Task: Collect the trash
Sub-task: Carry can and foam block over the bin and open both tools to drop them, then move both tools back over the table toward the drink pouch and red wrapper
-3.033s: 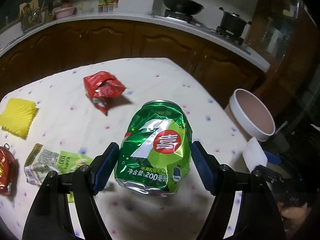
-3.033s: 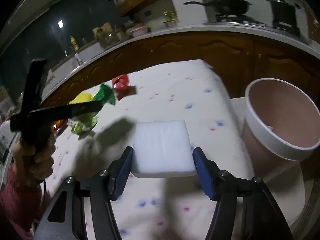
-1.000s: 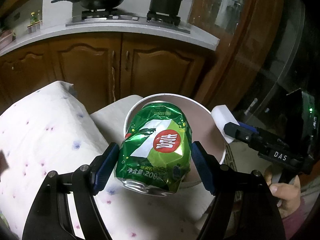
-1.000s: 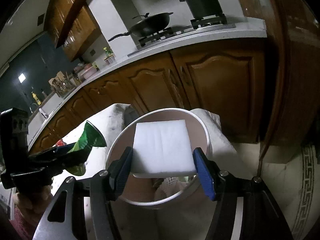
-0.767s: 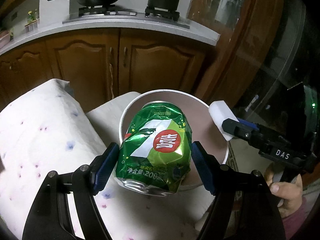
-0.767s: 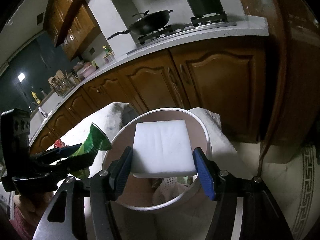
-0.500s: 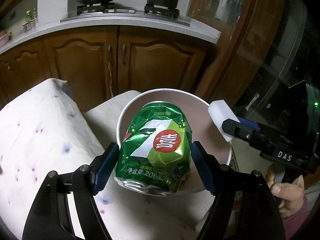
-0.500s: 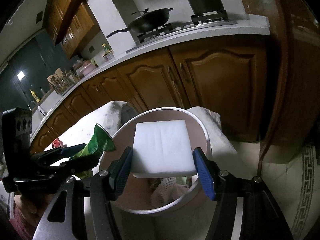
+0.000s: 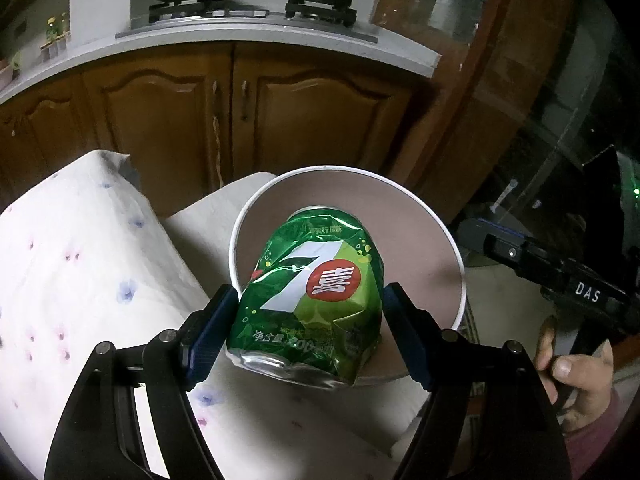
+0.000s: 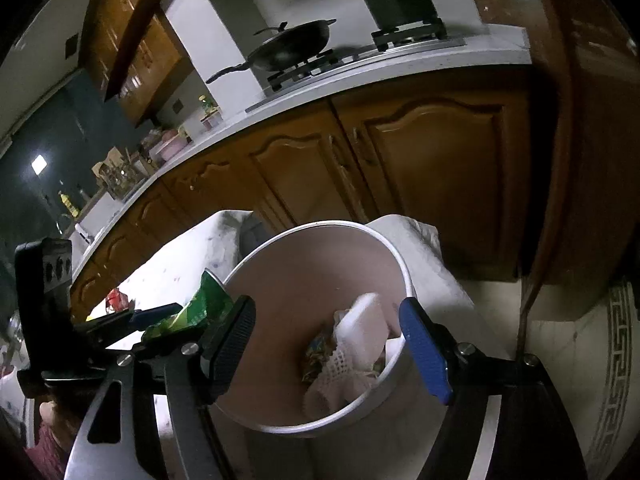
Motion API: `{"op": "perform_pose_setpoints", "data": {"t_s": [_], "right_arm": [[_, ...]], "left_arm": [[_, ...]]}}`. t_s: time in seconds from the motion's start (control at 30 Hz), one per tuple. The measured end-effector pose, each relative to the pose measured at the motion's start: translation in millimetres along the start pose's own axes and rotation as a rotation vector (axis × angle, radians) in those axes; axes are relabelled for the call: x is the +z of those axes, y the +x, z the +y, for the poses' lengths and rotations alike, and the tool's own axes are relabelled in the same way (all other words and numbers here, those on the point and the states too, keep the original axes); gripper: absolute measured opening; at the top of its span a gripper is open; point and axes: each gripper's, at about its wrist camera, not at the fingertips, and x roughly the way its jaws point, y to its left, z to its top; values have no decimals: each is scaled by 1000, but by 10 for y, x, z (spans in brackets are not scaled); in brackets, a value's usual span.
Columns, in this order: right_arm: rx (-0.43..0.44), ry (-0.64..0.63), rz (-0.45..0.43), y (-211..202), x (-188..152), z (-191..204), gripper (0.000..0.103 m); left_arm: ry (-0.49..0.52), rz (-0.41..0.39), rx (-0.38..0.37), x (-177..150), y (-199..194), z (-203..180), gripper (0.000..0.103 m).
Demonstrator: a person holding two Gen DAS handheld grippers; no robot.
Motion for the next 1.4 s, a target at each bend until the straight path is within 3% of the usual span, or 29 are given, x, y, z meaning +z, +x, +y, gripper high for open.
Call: {"op": "perform_pose_setpoints", "data": {"t_s": [0.4,0.77,1.03,1.4], "right_arm": [[-7,18,-36,-148,35,-4,76],[12,4,-49,-239,11,200,76],[82,-33,-41,-268,-183,661,82],[193,-96,38,-86,-520,1336,82]], "left_arm": [[-21,6,-8,12,-5,14,80],[-70,-39,16,-184,-421,231,80],[-193,-78,57,-680,-944,660,80],[-356,-113,150,-1455,-1642,1290,80]]}}
